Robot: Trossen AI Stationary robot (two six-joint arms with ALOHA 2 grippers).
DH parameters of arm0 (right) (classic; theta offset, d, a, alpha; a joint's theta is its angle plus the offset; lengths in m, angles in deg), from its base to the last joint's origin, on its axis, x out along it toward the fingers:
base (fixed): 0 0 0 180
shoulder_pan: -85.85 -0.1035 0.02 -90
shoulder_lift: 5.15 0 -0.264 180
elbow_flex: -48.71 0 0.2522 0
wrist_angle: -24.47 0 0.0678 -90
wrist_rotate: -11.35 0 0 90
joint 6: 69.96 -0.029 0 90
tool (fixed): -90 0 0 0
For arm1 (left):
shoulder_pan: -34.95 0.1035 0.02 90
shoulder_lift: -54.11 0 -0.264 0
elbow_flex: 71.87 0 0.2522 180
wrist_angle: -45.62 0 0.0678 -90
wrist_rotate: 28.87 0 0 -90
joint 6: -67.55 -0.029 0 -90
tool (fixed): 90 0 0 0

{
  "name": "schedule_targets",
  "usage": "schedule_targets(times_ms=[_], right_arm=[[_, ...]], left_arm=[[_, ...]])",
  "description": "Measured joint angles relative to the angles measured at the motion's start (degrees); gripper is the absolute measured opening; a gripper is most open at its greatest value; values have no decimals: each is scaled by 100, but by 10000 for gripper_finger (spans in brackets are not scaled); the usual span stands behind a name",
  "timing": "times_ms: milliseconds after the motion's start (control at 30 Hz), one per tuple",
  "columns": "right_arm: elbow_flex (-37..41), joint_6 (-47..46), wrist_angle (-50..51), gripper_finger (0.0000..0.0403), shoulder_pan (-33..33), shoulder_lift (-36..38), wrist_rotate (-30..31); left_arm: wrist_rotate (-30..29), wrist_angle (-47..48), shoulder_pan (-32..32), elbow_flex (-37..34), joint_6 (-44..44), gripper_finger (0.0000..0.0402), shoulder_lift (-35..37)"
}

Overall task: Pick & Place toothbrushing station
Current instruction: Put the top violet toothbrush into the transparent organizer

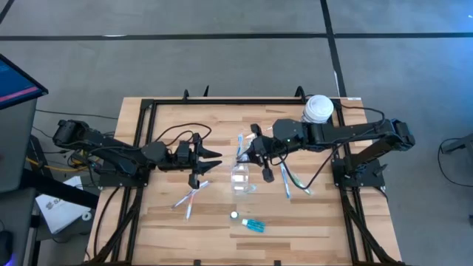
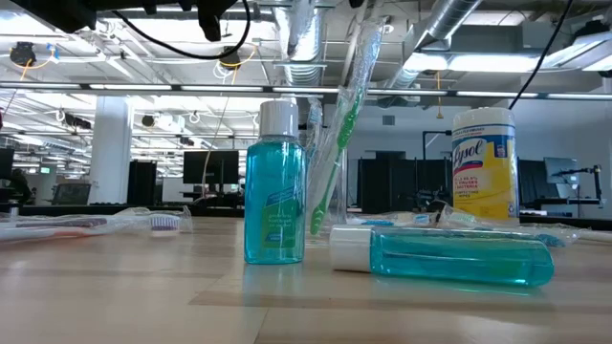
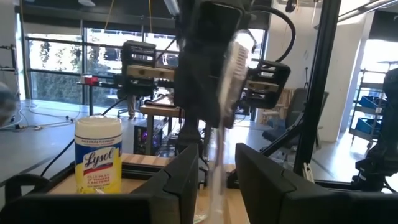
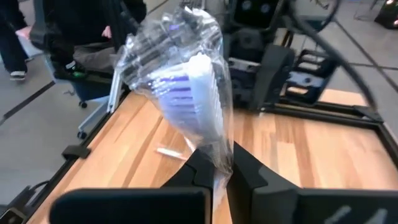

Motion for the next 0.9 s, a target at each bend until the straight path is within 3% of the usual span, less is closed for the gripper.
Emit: schedule_targets(times_ms=[500, 900], right_arm=[[16, 131, 554, 16, -615, 1, 20], [892, 66, -257, 18, -773, 42, 192]], left_arm=[[3, 74, 0, 0, 0, 102, 0], [3, 94, 0, 0, 0, 102, -2]])
